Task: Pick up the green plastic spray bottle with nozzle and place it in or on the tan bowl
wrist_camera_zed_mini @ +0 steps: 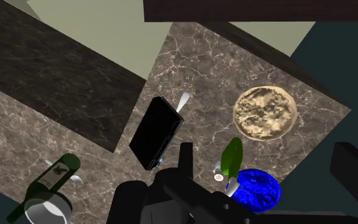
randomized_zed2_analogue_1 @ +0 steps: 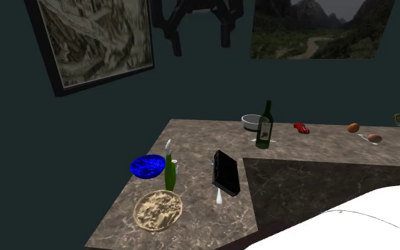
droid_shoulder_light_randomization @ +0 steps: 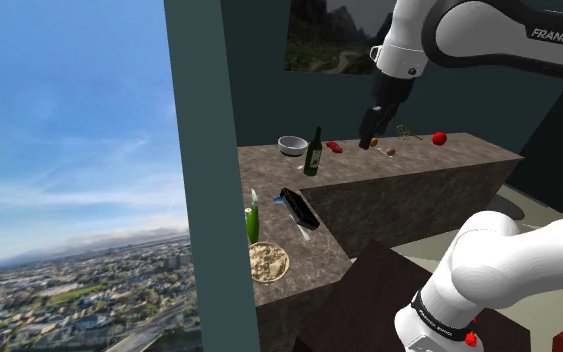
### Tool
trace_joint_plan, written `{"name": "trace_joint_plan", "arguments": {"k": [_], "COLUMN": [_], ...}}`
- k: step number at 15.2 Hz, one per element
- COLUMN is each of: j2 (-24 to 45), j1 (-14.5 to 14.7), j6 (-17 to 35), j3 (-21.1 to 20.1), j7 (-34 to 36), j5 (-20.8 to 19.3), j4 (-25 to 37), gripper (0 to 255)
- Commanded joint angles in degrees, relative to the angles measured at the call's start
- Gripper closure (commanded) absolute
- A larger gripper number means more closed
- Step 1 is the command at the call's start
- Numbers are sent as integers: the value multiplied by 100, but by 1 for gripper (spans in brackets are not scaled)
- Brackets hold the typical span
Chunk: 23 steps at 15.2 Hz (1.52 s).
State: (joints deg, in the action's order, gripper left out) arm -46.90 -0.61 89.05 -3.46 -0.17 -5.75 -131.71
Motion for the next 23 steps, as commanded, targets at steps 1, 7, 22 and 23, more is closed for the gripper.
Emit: {"name": "trace_joint_plan", "arguments": {"k": [1, 7, 22, 23], "j2": [0, 904, 3901, 4120], "j1": [0, -126, -408, -420], "j6": [0, 1020, 3124, 3225], "j3": [0, -136, -366, -370], "j7": [0, 566, 1852, 1931], "j5": [0, 159, 264, 258], "j4": [0, -222, 450, 554], "gripper": [0, 0, 0, 0]}}
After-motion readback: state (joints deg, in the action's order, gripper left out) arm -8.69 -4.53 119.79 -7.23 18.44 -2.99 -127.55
